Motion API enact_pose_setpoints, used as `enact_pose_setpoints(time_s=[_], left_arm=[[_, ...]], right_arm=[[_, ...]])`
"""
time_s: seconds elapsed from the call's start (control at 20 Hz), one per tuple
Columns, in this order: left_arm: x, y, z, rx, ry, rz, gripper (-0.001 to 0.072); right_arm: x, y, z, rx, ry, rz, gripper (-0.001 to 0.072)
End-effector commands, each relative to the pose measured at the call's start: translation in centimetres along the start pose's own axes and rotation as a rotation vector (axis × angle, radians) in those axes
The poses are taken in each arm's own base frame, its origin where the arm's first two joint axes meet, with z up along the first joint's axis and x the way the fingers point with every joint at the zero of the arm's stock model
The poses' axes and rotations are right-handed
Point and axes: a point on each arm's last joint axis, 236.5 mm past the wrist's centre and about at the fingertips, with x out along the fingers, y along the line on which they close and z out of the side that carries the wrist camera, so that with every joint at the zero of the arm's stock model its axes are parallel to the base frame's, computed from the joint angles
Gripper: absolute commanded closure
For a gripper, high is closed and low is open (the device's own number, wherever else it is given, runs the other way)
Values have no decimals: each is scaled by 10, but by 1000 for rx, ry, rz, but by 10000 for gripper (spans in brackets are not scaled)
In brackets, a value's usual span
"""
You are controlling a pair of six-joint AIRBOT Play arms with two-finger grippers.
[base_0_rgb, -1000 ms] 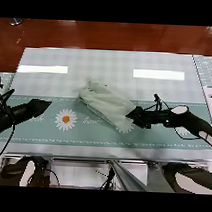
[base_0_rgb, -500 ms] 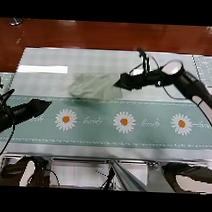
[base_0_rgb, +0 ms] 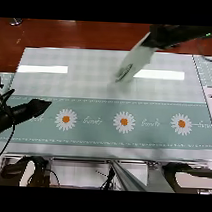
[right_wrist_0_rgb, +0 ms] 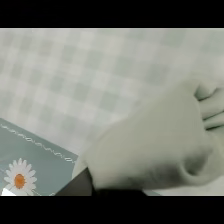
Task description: Fold the shirts.
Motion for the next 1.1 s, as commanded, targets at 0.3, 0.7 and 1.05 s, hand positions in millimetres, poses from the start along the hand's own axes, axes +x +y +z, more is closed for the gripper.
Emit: enact_pose_setpoints(time_s=[0.3, 0.7, 1.05], left_arm=[[0, 0, 0, -1, 0, 0, 680], [0, 0, 0, -1, 0, 0, 680], [0, 0, -4, -1, 18, -3, 680]], right_arm=[[-185, -137, -45, 388, -47, -287, 687], [-267, -218, -214, 872, 23, -659, 687], [-313, -210, -402, 1334, 173, -1137, 423]])
